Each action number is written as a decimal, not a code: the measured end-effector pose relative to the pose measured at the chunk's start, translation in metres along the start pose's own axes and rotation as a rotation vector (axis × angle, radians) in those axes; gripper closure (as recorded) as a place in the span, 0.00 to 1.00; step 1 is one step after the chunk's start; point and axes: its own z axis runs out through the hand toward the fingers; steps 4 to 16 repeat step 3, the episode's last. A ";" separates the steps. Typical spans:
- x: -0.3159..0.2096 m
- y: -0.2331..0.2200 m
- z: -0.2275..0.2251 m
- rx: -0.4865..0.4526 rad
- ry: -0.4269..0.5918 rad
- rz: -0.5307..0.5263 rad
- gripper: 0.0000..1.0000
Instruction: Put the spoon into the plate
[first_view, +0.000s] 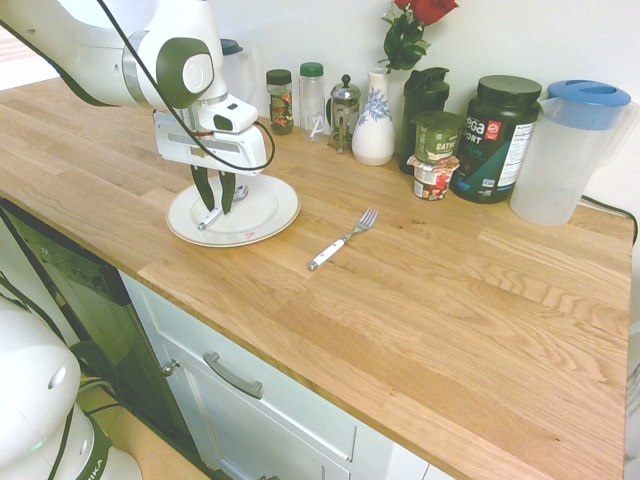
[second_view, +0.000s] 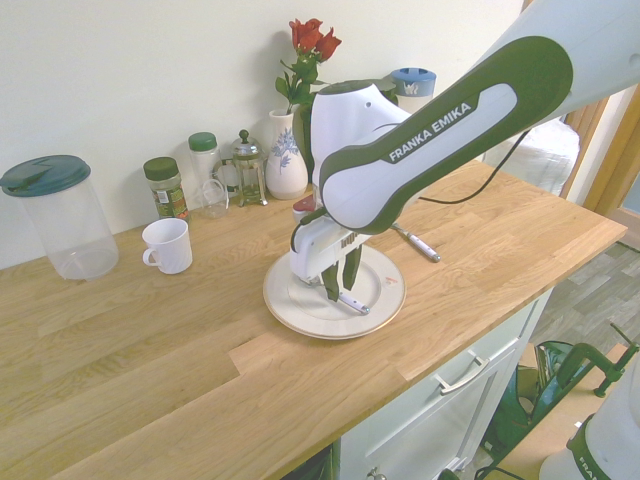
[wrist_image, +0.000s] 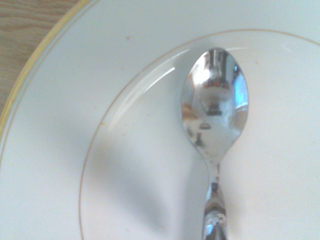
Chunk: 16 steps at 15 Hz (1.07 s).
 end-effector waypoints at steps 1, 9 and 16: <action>0.010 0.006 -0.014 -0.001 0.004 0.021 0.00; 0.042 0.038 -0.052 -0.006 0.009 0.097 0.00; 0.042 0.038 -0.052 -0.006 0.009 0.097 0.00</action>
